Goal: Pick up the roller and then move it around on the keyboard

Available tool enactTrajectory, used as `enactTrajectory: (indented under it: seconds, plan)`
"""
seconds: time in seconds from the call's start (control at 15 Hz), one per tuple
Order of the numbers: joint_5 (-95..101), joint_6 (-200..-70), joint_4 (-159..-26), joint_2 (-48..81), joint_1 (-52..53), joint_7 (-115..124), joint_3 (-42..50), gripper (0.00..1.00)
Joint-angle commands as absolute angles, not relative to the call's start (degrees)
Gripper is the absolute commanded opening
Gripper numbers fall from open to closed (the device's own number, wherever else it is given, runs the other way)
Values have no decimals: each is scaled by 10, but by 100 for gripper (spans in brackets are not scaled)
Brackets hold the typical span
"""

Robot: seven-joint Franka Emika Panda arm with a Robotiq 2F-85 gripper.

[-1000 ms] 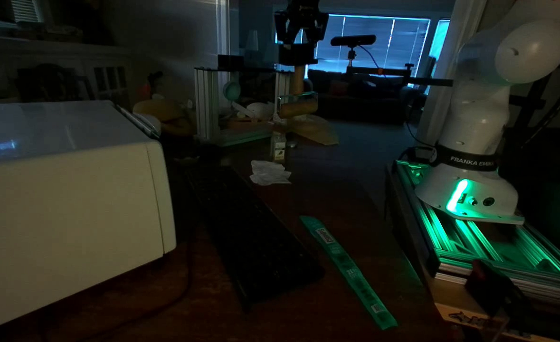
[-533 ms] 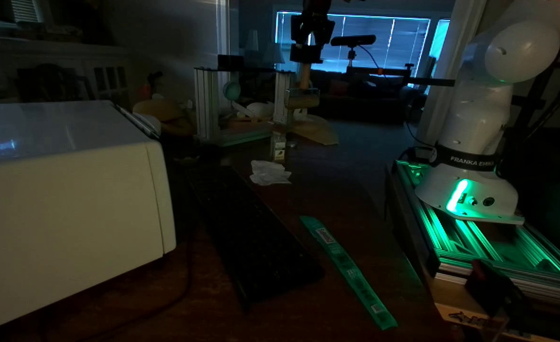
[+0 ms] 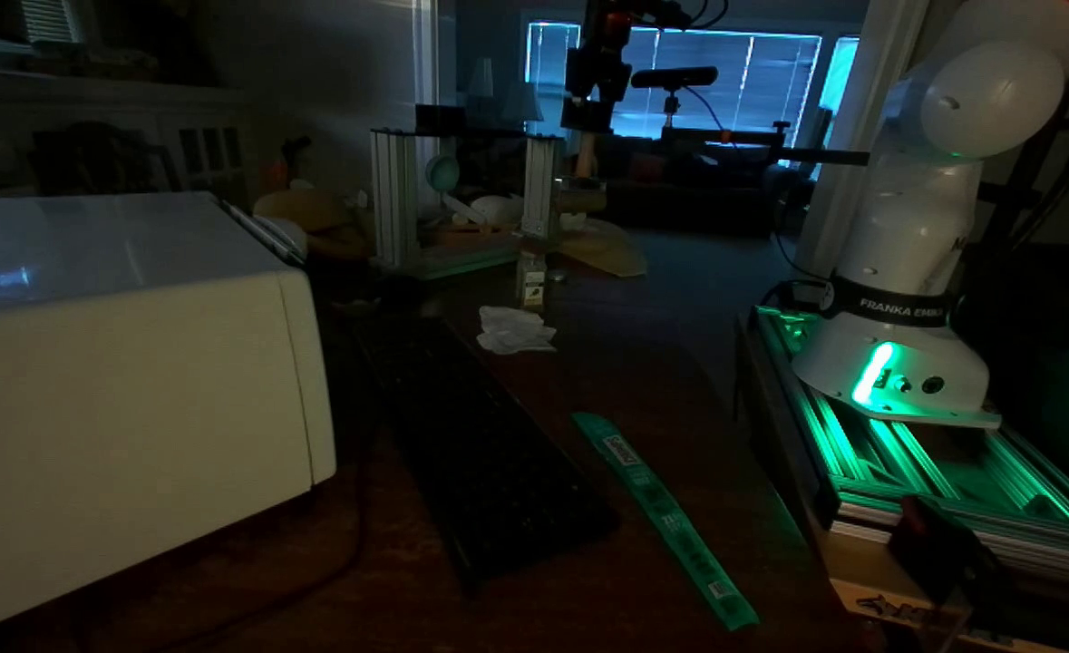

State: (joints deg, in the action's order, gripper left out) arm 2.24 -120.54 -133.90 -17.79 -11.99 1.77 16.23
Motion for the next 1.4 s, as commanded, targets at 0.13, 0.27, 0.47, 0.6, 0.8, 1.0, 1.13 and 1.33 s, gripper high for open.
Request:
enactTrajectory:
  seconds: [0.13, 0.27, 0.47, 0.6, 0.8, 1.0, 1.13, 1.33]
  plan:
    - [3, -1194, -1227, -61, -128, -107, 185, 33]
    - [-1, -1195, -1195, -27, -133, -120, 185, 33]
    - [-7, -1195, -1147, 18, -143, -108, 181, 33]
    - [-4, -1200, -1118, 42, -149, -106, 179, 33]
    - [3, -1204, -1126, 38, -154, -101, 174, 58]
    - [-1, -1204, -1099, 60, -159, -101, 174, 58]
    - [-2, -1204, -1096, 62, -160, -101, 173, 58]
    - [0, -1209, -1090, 68, -159, -96, 173, 33]
